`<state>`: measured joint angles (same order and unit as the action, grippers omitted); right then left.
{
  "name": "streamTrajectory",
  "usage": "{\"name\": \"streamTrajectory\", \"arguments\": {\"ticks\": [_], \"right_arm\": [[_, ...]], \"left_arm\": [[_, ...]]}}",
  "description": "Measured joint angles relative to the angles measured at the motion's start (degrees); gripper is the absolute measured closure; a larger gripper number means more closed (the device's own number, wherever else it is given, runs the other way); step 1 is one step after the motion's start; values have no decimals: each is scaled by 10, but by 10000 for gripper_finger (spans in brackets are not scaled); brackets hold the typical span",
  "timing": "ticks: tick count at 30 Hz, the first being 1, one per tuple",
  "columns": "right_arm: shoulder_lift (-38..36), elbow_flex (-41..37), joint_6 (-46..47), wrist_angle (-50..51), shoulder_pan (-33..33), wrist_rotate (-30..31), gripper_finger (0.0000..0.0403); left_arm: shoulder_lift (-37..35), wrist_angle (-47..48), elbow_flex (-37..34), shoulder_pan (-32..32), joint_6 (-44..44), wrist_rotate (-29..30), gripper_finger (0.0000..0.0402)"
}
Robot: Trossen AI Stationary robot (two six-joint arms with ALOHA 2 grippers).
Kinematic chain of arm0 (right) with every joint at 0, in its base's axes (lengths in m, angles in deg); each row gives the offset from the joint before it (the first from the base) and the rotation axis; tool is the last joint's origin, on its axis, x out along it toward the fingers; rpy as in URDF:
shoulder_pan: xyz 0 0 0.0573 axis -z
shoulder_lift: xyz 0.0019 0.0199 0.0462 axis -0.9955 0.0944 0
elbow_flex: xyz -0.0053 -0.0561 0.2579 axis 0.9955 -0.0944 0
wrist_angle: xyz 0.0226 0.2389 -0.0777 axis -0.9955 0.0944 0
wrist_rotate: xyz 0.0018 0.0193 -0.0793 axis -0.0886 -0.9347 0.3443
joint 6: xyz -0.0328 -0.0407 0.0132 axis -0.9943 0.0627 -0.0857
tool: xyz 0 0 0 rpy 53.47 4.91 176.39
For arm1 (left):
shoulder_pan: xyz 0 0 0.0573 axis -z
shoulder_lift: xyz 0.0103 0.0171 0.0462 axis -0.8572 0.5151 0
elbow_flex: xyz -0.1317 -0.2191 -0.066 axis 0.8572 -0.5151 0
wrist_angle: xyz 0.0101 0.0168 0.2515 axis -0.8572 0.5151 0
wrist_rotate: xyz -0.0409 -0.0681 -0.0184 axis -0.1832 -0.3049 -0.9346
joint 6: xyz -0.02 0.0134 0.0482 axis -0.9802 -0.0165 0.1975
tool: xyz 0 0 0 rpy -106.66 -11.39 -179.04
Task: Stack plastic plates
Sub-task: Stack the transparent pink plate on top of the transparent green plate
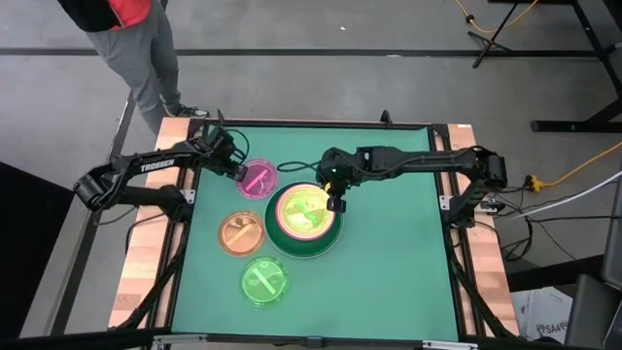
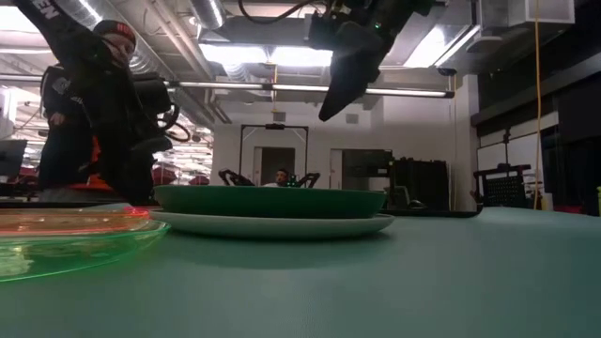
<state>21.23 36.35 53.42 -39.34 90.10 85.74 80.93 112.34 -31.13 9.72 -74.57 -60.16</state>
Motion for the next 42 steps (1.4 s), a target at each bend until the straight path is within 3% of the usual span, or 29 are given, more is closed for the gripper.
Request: {"name": "streamTrajectory", "arguments": {"ticks": [31, 42], "right_arm": [[0, 0, 0, 0, 1, 1, 363], [0, 0, 0, 0, 1, 1, 363]], "left_arm": [[-1, -16, -36, 0, -141, -24, 299], [0, -16, -36, 0, -141, -22, 355]]}}
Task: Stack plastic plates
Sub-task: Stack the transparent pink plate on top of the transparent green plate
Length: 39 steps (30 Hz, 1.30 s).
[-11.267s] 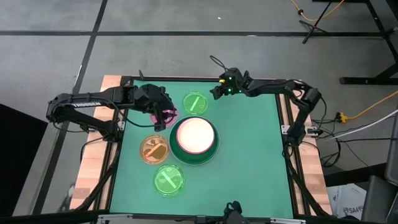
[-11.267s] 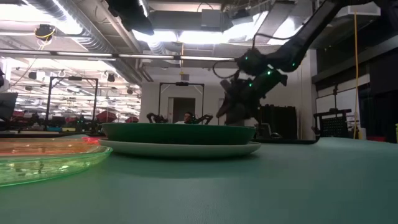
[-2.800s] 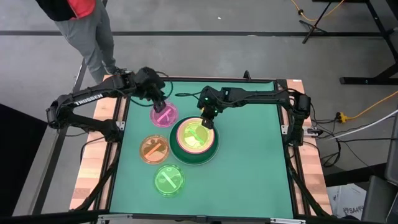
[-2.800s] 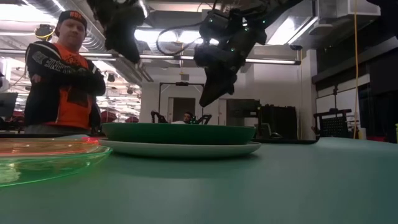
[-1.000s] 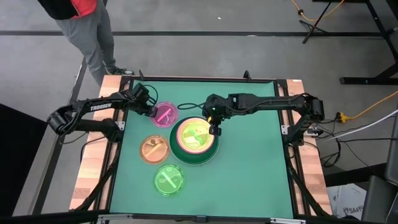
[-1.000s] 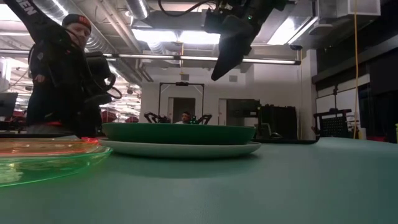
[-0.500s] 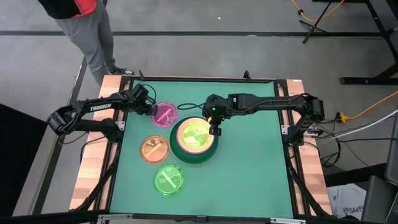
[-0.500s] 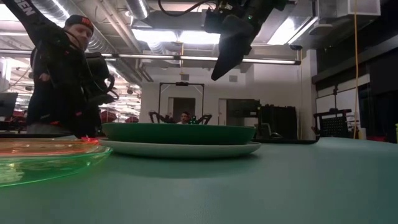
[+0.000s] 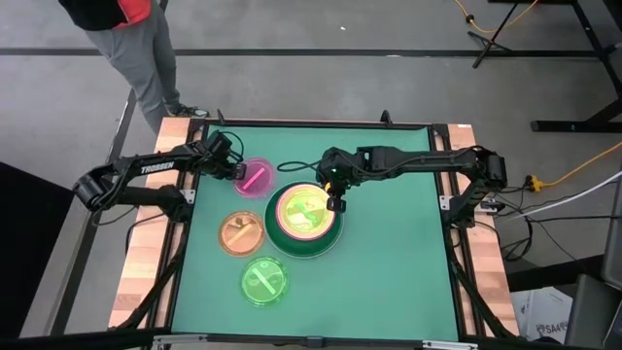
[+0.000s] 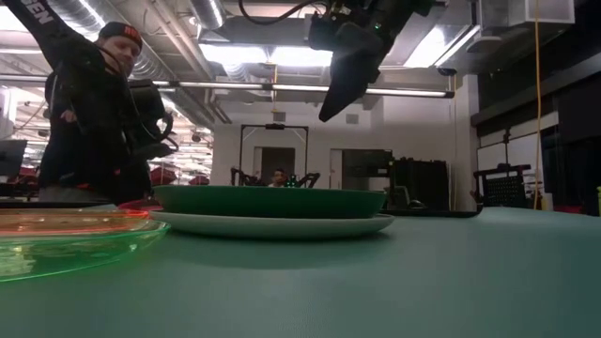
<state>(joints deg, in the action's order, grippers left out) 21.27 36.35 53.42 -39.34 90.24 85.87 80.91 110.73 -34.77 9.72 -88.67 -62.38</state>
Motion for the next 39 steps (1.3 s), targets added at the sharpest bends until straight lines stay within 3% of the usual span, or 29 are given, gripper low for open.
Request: {"name": "streamTrajectory", "arguments": {"ticks": [9, 20, 27, 39], "right_arm": [[0, 0, 0, 13, 0, 0, 363], [-1, 0, 0, 65, 0, 3, 363], [-24, 0, 3, 97, 0, 66, 363], [-37, 0, 5, 118, 0, 74, 363]], "left_arm": [[0, -1, 0, 1, 0, -14, 398], [0, -62, -1, 1, 0, -48, 401], [-1, -92, 16, 1, -15, -99, 401], [-1, -93, 89, -1, -8, -87, 401]]}}
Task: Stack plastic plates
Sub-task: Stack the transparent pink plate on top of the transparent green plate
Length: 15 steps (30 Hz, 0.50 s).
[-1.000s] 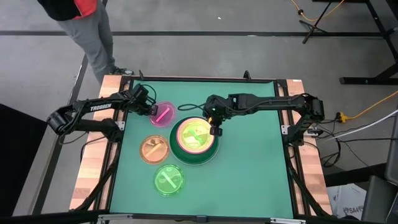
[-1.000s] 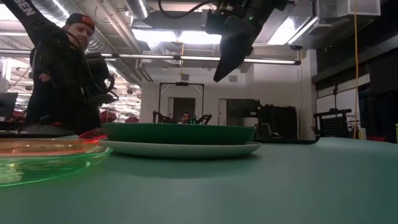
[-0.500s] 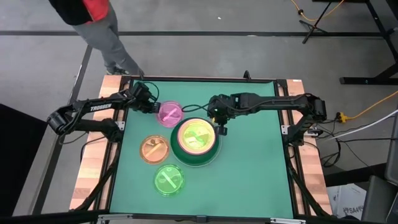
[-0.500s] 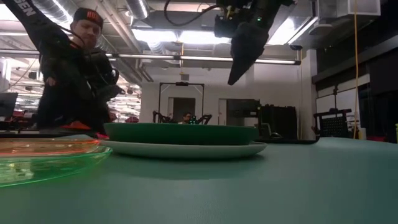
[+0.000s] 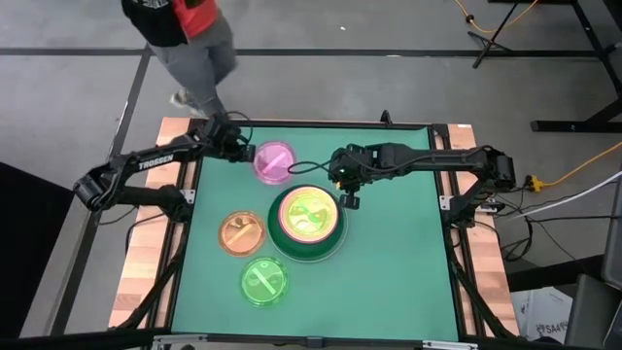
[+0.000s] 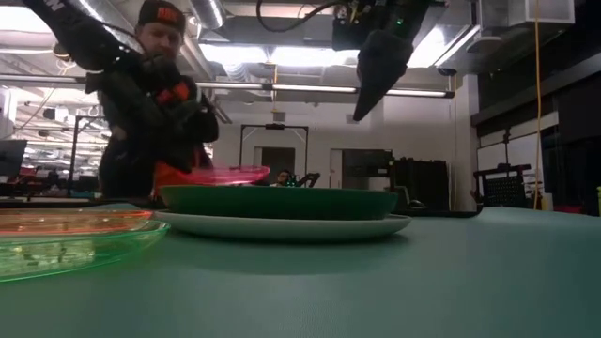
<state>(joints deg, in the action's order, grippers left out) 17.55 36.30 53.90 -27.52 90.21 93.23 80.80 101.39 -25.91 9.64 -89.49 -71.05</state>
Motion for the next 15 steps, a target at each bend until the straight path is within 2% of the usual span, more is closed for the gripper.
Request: {"name": "streamTrajectory", "arguments": {"ticks": [6, 15], "right_arm": [[0, -17, 0, -5, 0, 0, 363], [0, -55, 0, -33, 0, 0, 363]], "left_arm": [[0, -13, 32, 25, -13, -43, 401], [-1, -18, 66, 133, -66, -31, 401]]}}
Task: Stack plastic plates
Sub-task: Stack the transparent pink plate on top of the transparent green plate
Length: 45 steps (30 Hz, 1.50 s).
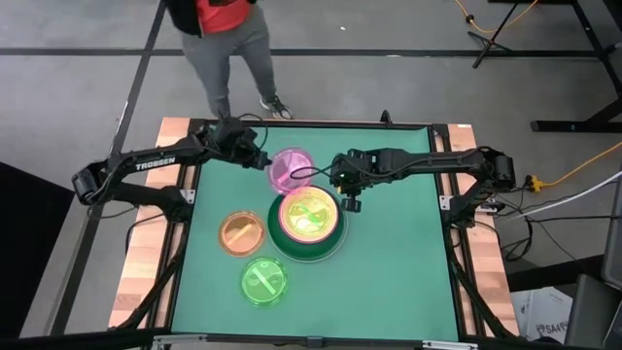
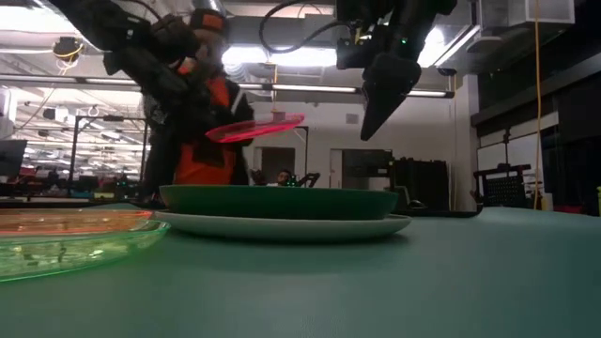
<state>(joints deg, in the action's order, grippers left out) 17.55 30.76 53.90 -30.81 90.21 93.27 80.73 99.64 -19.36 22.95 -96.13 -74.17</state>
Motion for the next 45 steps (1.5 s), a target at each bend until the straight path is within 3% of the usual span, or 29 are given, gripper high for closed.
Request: {"name": "streamTrajectory", "arguments": {"ticks": [11, 23, 31, 45], "right_arm": [[0, -4, -6, -9, 0, 0, 363], [0, -4, -6, -11, 0, 0, 363], [0, -4, -6, -12, 0, -1, 363], [0, -4, -6, -13, 0, -1, 363]], "left_arm": [[1, 0, 2, 159, -68, 90, 402], [49, -26, 2, 282, -139, 183, 401], [119, -101, 2, 307, -151, 204, 401], [190, -108, 2, 304, -147, 233, 401]]}}
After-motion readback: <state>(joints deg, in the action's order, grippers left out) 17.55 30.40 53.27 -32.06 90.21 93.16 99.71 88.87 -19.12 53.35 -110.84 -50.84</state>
